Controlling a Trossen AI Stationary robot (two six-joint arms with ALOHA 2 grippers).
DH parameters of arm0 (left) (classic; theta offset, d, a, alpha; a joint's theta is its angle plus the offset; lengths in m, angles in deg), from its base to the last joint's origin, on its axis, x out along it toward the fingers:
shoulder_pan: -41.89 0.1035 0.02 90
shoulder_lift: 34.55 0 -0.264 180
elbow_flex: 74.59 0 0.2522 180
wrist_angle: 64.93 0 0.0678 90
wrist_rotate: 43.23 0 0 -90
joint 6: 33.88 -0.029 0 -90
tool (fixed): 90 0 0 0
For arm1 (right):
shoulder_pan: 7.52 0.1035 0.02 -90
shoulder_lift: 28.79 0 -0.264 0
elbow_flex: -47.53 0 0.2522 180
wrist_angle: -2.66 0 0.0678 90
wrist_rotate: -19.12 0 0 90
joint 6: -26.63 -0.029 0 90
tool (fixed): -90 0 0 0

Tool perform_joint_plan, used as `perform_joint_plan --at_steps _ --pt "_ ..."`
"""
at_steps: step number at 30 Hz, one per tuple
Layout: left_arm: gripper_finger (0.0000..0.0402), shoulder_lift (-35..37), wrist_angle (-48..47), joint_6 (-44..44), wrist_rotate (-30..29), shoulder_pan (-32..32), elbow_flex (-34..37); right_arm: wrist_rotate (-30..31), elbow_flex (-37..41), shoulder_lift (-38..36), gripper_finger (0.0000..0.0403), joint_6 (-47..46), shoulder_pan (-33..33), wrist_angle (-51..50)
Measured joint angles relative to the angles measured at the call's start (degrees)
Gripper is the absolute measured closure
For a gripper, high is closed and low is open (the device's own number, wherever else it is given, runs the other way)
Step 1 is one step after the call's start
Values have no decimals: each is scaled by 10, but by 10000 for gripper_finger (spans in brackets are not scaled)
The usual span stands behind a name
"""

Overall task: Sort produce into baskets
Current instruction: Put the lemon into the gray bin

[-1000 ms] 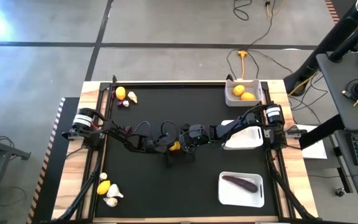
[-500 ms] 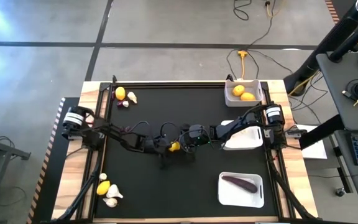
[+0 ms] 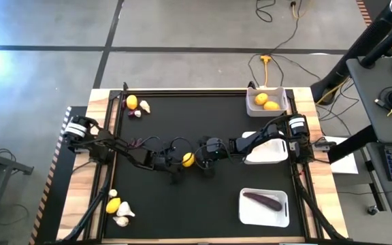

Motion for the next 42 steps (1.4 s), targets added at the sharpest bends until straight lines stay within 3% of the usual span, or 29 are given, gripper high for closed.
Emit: perform_joint_plan --at_steps 6,14,24,34,42 --pt "136 -31 67 -25 -17 0 0 4 0 0 126 3 0 4" --pt "167 -48 114 -43 -19 1 -1 0 0 -1 105 6 0 10" --pt "219 -49 123 -58 -3 1 -1 -1 -1 -2 84 -18 0 34" --pt "284 -49 145 -78 20 1 -1 -5 -3 -3 107 -41 0 35" --pt "306 -49 145 -78 19 1 -1 -5 -3 -3 153 -57 0 39"
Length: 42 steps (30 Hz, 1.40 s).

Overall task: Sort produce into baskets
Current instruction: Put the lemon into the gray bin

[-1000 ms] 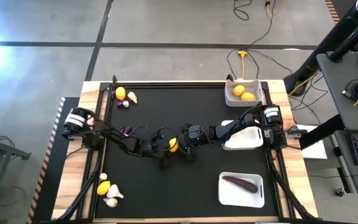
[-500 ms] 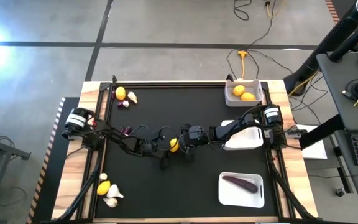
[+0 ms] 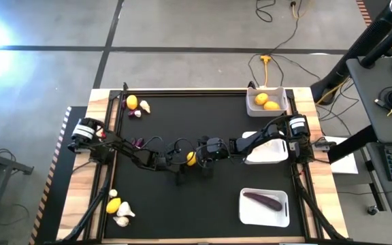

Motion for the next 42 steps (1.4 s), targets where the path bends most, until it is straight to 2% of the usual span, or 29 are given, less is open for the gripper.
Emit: perform_joint_plan --at_steps 7,11,13,17,23,25,28,31,37,39,42 --pt "307 14 -48 23 2 -1 -1 7 -11 -9 173 -8 0 -17" --pt "307 70 -164 35 3 -5 0 11 -26 -63 167 -11 0 -121" --pt "307 106 -220 49 3 -9 0 37 -36 -111 168 -19 2 -202" --pt "307 178 -299 51 2 -12 0 155 -71 -223 174 -15 9 -397" --pt "307 287 -357 31 1 -15 0 450 -147 -340 168 -87 -15 -741" --pt "307 320 -369 31 1 -16 0 491 -161 -362 168 -126 -43 -839" --pt "307 360 -373 18 0 -16 0 471 -164 -378 172 -191 -113 -919" --pt "307 394 -374 -26 1 -16 -10 431 -150 -372 174 -212 -205 -932" --pt "307 435 -385 -74 1 -23 -62 265 -126 -299 164 -116 -367 -838" --pt "307 435 -365 -74 1 -26 -65 242 -127 -268 162 -99 -406 -807" --pt "307 426 -365 -70 0 -31 -62 241 -137 -223 160 -89 -444 -806"
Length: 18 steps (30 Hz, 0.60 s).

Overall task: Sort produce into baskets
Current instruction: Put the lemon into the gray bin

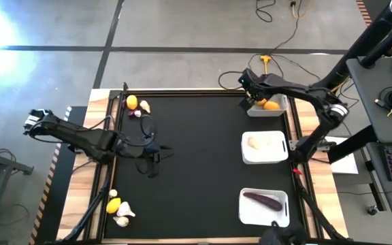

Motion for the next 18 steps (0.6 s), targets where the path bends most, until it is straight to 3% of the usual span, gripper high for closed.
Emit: perform_joint_plan --at_steps 9,11,14,16,18 --pt "307 -46 33 -26 -5 -3 5 3 -1 52 119 28 -29 3" --pt "308 -50 32 -30 -63 -3 5 3 -4 44 104 35 -27 4" --pt "313 -52 -17 -22 -200 12 4 6 -16 9 87 29 -18 3" --pt "317 -51 -67 -8 -214 40 -8 19 -22 -22 81 17 -7 2" --pt "321 -50 -113 6 -188 80 -24 30 -24 -58 79 2 12 0"
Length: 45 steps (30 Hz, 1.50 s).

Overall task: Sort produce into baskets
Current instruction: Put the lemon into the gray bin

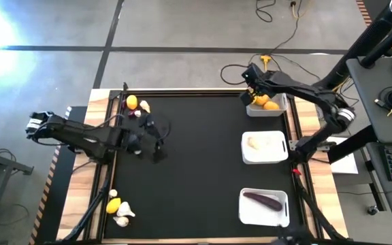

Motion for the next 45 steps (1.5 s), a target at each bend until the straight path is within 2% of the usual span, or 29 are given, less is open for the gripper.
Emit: perform_joint_plan --at_steps 3,7,9,12,14,17,20,27,32,37,40,45 --pt "326 -5 -51 3 44 84 -15 0 5 -63 78 -17 52 11" --pt "329 -26 -115 19 61 225 -17 -1 44 -136 80 -43 177 83" --pt "328 -45 -134 55 64 304 -16 -1 79 -164 83 -46 251 163" --pt "322 -81 -132 83 98 409 -16 -2 139 -186 89 -22 352 313" --pt "312 -110 -114 64 112 456 -16 -1 176 -185 93 2 406 408" --pt "288 -145 -75 49 118 492 -16 1 213 -171 96 63 462 540" --pt "253 -177 -64 49 136 507 -32 2 213 -157 99 133 484 613" --pt "147 -258 -118 63 132 567 -143 6 169 -153 106 118 482 576" --pt "94 -306 -185 84 169 626 -208 5 169 -153 108 104 482 549" --pt "76 -352 -255 113 177 658 -240 5 169 -153 110 109 482 533" --pt "75 -379 -303 124 154 669 -259 5 169 -153 110 109 482 531" --pt "75 -413 -310 129 148 673 -259 4 169 -153 109 109 482 531"
